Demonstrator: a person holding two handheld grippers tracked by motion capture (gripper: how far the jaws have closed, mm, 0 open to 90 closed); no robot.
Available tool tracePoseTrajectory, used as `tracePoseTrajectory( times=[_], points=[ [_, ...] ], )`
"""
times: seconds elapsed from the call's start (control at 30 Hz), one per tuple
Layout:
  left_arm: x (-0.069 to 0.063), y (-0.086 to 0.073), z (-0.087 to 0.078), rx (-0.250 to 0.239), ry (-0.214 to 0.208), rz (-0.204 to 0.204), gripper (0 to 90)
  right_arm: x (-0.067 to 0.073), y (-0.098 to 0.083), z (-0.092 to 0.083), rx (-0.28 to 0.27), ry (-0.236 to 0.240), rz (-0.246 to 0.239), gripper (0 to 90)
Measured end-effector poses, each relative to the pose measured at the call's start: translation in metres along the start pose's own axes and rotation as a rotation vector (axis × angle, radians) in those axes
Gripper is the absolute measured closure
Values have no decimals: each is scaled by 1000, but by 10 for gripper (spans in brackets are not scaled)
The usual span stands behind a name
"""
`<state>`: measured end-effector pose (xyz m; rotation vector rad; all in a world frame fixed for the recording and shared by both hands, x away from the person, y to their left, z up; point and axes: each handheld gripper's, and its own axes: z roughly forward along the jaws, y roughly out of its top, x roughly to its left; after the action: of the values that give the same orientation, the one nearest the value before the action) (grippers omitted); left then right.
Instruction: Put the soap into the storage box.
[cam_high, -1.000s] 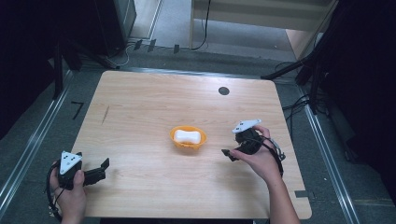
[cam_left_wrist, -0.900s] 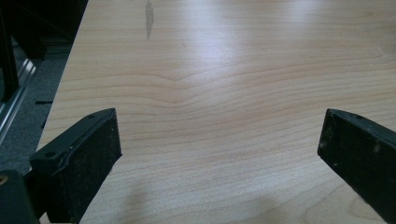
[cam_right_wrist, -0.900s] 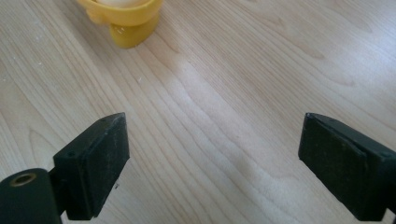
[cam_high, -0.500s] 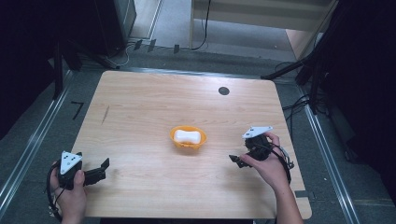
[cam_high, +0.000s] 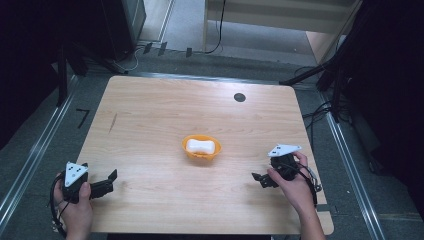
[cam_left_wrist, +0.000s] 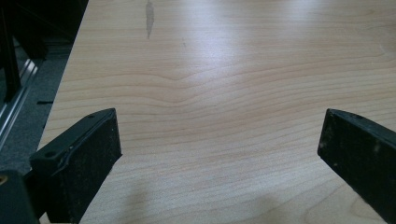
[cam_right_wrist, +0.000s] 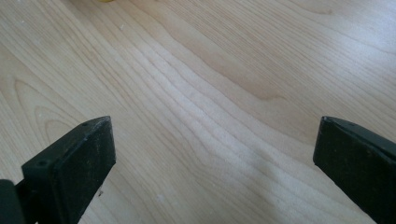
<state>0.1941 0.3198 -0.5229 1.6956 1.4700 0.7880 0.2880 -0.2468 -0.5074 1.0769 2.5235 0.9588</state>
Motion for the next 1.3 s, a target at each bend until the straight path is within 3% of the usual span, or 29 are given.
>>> tracePoseTrajectory(
  times=[1.3],
  points=[
    [-1,0,0,-2,7,5,0,-15,-94,-49,-120,-120,198,0]
  ],
)
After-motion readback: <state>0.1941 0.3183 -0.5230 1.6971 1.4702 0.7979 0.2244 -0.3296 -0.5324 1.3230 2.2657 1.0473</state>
